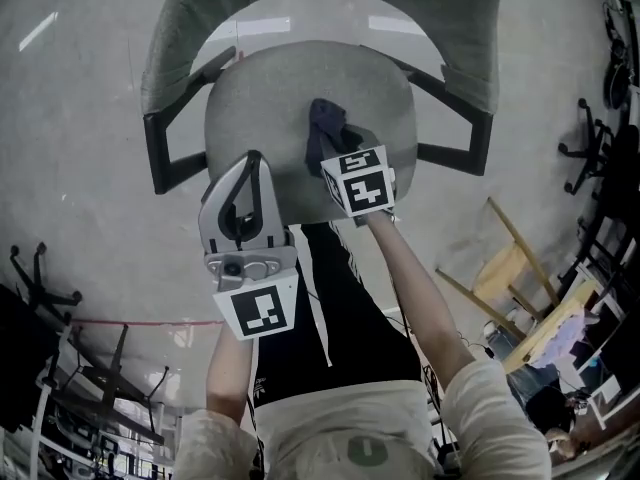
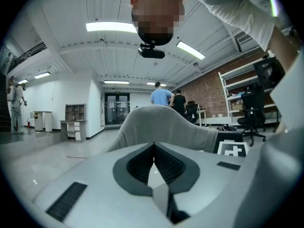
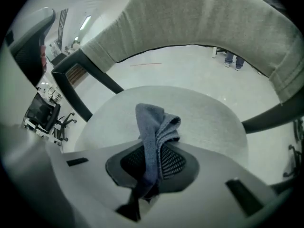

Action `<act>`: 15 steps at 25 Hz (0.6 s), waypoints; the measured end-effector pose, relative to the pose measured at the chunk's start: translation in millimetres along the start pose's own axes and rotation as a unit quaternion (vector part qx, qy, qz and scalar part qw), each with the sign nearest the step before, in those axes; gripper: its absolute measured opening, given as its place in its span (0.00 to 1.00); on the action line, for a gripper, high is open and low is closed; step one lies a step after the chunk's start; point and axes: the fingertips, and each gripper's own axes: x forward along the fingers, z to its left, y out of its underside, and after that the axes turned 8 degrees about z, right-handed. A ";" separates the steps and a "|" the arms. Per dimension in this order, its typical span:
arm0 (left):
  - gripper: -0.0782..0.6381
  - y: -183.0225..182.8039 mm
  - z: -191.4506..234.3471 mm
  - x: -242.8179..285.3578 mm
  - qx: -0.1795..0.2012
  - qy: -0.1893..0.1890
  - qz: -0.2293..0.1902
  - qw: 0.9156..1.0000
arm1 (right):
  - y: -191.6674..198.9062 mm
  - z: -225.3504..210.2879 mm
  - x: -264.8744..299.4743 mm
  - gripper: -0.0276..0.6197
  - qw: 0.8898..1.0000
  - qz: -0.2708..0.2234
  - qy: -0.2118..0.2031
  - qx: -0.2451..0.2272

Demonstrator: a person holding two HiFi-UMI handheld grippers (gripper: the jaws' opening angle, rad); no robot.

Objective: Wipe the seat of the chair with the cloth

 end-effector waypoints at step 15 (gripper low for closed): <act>0.13 -9.0 -44.0 15.3 0.019 0.063 -0.001 0.998 | 46.8 -108.4 -44.7 0.13 0.986 0.023 0.158 0.042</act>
